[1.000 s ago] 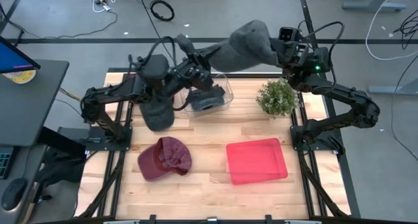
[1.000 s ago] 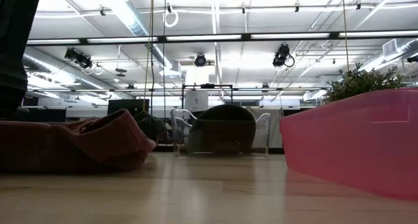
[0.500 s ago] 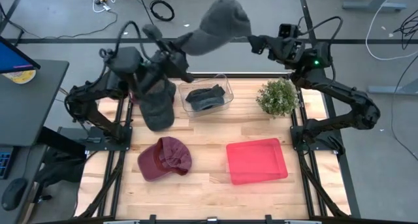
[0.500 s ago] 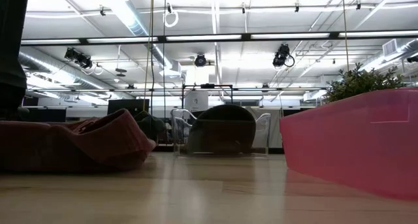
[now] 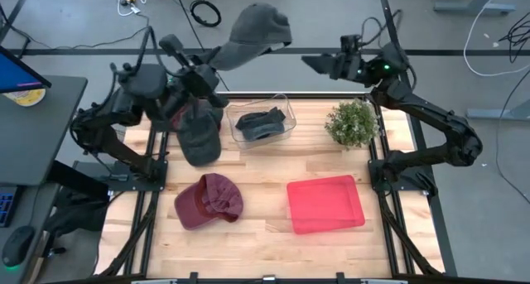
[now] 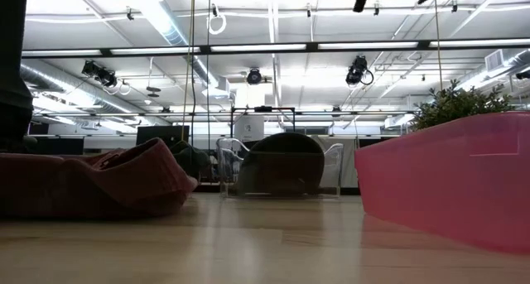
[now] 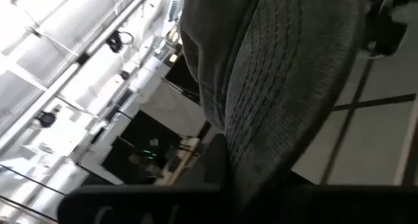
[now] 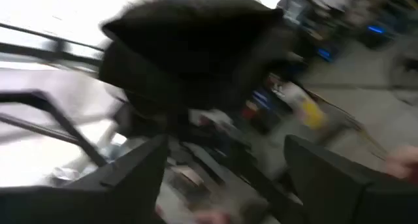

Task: Pick & Place hat
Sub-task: Put the bottom black cap into the transparent bin

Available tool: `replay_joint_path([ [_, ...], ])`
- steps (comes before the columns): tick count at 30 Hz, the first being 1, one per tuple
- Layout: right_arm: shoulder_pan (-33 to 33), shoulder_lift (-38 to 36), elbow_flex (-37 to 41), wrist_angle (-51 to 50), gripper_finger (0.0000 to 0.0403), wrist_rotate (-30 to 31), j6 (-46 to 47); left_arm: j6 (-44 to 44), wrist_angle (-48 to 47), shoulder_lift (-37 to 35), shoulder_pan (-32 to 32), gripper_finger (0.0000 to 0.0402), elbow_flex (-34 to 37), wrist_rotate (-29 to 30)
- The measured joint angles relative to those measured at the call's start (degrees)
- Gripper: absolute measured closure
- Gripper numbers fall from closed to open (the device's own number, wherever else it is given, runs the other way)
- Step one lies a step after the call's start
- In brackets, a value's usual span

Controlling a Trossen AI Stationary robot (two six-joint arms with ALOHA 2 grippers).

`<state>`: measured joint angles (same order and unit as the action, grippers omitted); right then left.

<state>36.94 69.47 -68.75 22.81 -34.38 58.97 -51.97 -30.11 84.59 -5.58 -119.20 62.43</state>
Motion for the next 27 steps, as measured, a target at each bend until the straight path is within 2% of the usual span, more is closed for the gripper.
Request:
replay_joint_path([
  [6, -1.5, -0.8, 0.0, -18.4, 0.0193, 1.4, -10.0, 10.1, -8.9, -1.7, 0.7, 0.0391, -0.1, -0.5],
  [14, -7.7, -1.2, 0.0, -35.3, 0.0386, 6.2, -20.6, 19.0, -15.3, -1.8, 5.0, 0.0391, -0.1, -6.7],
  [16, -9.2, -1.2, 0.0, -37.7, 0.039, 8.1, -22.0, 21.6, -17.0, -1.8, 6.7, 0.0391, -0.1, -10.4],
  [20, -11.2, -1.2, 0.0, -40.7, 0.0375, 11.4, -23.6, 27.9, -20.7, -1.8, 11.6, 0.0391, -0.1, -22.0],
  [27, -13.9, -1.2, 0.0, -43.6, 0.0397, 16.0, -25.6, 40.0, -28.0, -1.7, 22.4, 0.0391, -0.1, -41.5],
])
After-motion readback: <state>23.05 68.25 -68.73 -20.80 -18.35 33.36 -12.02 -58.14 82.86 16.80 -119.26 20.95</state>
